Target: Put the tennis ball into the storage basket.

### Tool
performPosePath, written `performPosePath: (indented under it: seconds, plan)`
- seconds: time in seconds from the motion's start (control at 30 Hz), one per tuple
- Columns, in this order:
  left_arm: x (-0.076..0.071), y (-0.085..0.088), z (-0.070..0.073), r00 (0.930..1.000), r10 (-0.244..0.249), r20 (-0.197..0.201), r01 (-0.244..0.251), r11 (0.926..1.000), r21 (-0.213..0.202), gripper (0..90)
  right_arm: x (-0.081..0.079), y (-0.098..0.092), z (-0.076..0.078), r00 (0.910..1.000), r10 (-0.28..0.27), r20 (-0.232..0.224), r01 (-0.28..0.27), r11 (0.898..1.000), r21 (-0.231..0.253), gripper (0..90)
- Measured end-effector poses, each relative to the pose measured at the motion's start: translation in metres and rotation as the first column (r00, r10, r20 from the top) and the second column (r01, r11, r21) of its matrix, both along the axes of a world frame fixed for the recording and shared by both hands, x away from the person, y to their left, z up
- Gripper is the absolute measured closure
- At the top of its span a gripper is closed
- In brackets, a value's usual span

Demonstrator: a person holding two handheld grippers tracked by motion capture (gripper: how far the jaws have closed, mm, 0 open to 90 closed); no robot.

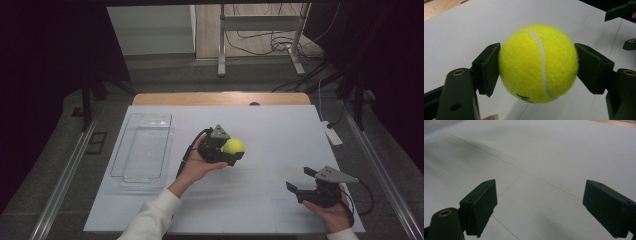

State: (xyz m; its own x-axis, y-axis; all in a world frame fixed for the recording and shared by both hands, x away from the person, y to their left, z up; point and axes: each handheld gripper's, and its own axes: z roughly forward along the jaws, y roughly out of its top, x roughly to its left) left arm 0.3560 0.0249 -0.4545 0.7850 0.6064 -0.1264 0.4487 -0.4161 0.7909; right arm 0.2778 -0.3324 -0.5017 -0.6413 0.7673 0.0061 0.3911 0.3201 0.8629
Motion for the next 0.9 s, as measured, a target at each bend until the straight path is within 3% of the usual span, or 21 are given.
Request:
performPosePath:
  seconds: [0.9]
  plan:
    - [-0.007,0.02,0.011,0.9983,0.043,0.039,-0.043,0.9988,-0.022,26.5,-0.001,0.0,0.0,1.0,0.002,0.003,-0.002,1.0,0.001,12.8]
